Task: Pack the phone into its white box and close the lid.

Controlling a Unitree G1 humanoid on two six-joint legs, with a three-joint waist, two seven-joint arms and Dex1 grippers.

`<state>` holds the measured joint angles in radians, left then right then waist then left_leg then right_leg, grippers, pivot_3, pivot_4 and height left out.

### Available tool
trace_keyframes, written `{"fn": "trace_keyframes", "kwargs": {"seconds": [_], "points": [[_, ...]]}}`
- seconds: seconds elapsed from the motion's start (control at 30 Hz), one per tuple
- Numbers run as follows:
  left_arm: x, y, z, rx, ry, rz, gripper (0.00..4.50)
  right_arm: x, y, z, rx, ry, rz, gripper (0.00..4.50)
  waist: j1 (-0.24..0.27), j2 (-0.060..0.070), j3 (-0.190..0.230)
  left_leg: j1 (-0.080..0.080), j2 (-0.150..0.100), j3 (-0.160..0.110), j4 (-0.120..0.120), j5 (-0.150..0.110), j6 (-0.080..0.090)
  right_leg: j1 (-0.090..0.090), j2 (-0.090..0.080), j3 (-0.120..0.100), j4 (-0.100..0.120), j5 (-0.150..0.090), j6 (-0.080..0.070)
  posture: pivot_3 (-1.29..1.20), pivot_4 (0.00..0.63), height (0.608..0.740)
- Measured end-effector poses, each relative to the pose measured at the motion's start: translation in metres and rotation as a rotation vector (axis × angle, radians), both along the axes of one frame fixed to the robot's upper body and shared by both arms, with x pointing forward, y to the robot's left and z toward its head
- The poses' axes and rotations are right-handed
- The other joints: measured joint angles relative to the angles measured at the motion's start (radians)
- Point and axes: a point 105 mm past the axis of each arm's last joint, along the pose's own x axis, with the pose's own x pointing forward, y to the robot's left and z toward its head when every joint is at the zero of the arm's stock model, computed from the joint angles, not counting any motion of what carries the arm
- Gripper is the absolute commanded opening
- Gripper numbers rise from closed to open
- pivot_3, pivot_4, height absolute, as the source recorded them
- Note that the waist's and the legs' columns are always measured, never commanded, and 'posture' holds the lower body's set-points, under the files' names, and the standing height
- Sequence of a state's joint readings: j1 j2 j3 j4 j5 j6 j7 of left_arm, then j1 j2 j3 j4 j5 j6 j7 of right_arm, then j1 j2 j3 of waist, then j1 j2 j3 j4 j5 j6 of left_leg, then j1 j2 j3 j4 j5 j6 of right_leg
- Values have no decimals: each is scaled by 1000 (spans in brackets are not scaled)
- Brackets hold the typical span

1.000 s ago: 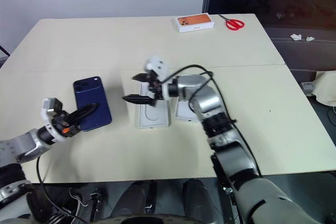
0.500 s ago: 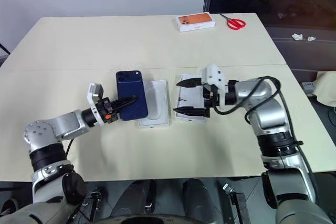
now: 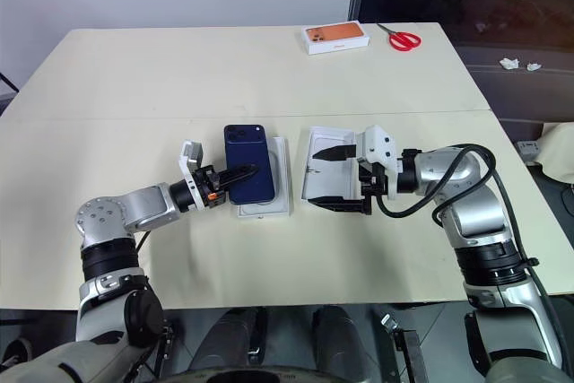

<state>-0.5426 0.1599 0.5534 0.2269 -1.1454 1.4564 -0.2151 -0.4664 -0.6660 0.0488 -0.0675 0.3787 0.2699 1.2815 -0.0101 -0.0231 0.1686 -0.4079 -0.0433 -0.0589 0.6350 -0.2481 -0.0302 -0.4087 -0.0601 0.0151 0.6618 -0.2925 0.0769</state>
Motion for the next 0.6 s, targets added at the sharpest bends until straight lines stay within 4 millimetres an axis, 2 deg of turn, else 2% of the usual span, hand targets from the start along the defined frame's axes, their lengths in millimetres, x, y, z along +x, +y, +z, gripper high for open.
{"fn": "trace_keyframes", "kwargs": {"seconds": [0.13, 0.27, 0.37, 0.47, 0.6], "points": [[0, 3, 2, -2, -7, 1, 0, 2, 2, 0, 3, -29, -13, 4433, -1, 0, 0, 0, 0, 0, 0, 0, -1, 0, 0, 0, 0, 0, 0, 0, 150, 740], [-3, 25, 18, -20, -65, 12, 0, -2, 14, -11, -9, 10, -4, 4433, -5, 0, 0, 0, 1, 0, -1, 3, -5, -1, 1, 0, 0, 0, 0, 0, 150, 740], [-2, 47, 33, -16, -137, 56, 0, -5, 38, -28, -43, 32, 9, 4433, -6, 0, 0, 0, 1, 0, -1, 4, -6, -1, 1, 0, 1, 0, 0, 0, 150, 740], [-3, 75, 49, 9, -204, 115, 0, -12, 73, -40, -26, 68, 55, 4433, -6, 0, 0, 0, 1, 0, -1, 4, -6, -1, 1, 0, 1, 0, 0, 0, 150, 740], [-16, 101, 54, 49, -232, 131, 0, -16, 108, -43, -41, 95, 103, 4433, -6, 0, 0, 0, 1, 0, -1, 4, -6, -1, 1, 1, 1, 0, 0, 0, 150, 740]]}}
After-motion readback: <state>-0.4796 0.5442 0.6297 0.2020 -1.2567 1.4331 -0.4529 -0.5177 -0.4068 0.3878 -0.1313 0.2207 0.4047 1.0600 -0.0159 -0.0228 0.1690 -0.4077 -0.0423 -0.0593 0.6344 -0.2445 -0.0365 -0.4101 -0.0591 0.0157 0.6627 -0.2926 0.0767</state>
